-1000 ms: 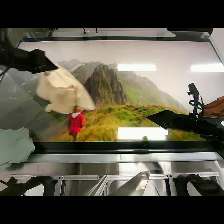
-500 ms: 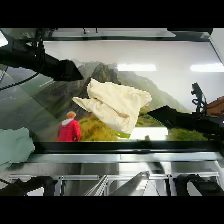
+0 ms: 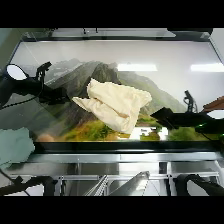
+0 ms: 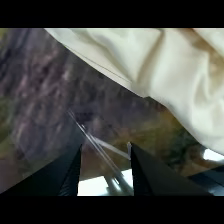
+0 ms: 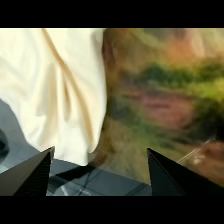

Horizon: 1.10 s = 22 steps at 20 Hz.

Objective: Fold the shirts.

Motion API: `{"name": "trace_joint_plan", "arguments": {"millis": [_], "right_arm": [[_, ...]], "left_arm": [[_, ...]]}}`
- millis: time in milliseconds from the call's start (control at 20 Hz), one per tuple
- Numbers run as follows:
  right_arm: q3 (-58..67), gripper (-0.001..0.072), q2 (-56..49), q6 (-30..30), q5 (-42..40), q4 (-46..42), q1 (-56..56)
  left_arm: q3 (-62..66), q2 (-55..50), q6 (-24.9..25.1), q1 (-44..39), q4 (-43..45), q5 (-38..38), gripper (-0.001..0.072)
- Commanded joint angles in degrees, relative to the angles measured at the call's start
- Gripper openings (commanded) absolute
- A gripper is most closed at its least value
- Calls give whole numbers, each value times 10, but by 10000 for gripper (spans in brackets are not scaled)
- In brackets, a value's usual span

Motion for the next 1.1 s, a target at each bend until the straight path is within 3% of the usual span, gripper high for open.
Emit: {"name": "trace_joint_plan", "arguments": {"millis": [0,550,750,800,850,1000,1050], "right_arm": [[30,642,-101,-19,-43,-2,70],[166,642,-208,-17,-72,22,128],[179,632,-236,-19,-71,52,152],[183,475,-237,-19,-70,54,155],[190,293,-237,-19,-70,57,159],[218,18,-237,-19,-66,63,164],[228,18,-237,-19,-65,63,165]], "left_arm": [[19,-85,11,6,2,34,335],[243,-287,22,-46,-11,12,335],[280,-320,23,-49,-11,-50,332],[287,-324,23,-49,-11,-60,247],[291,-323,23,-49,-11,-61,17],[318,-315,25,-49,-34,-64,18],[328,-310,31,-46,-60,-64,18]]}}
